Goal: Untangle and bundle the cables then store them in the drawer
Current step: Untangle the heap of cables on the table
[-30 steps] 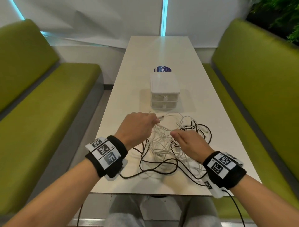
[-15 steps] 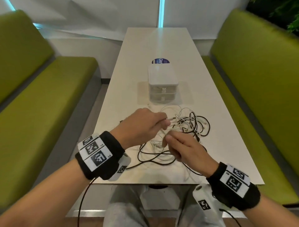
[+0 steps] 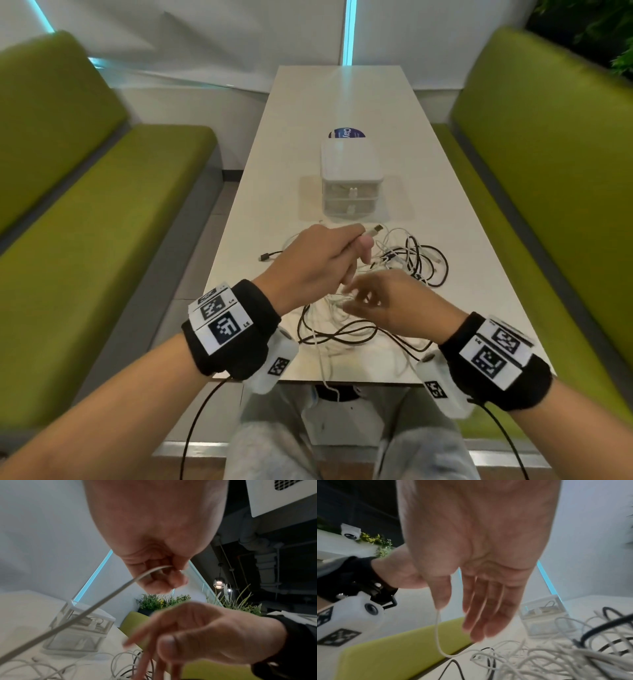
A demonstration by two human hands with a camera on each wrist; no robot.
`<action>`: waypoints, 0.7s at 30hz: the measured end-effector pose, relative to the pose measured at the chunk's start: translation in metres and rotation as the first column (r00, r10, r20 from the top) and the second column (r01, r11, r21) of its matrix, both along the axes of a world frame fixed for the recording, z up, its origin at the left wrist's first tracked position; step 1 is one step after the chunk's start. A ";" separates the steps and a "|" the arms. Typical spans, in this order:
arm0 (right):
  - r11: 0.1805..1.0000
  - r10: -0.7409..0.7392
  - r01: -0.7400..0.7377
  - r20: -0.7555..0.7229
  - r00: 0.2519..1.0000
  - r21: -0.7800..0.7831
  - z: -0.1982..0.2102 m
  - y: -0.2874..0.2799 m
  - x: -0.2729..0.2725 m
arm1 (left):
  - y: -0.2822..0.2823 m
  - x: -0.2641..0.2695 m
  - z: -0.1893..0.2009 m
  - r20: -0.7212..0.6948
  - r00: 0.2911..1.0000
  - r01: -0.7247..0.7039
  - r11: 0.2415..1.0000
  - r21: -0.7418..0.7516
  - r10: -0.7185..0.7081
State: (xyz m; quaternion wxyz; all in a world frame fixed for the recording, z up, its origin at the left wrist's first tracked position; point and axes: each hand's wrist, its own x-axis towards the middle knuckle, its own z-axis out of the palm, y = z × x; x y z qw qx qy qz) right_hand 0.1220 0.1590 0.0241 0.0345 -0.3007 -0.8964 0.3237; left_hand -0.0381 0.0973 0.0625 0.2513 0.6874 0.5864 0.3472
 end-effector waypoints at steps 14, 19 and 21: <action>0.785 -0.071 -0.201 -0.407 0.911 -0.585 0.004 -0.024 -0.044 | -0.003 -0.006 0.008 0.278 0.959 -0.078 0.991 0.110 0.045; 0.714 0.221 -0.218 -0.082 0.972 -0.665 -0.002 -0.023 -0.023 | 0.005 -0.016 0.023 0.338 0.939 -0.143 0.969 0.203 0.068; 0.684 0.316 -0.253 -0.034 0.948 -0.684 -0.005 -0.023 -0.015 | 0.007 -0.016 0.027 0.341 0.938 -0.145 0.966 0.213 0.066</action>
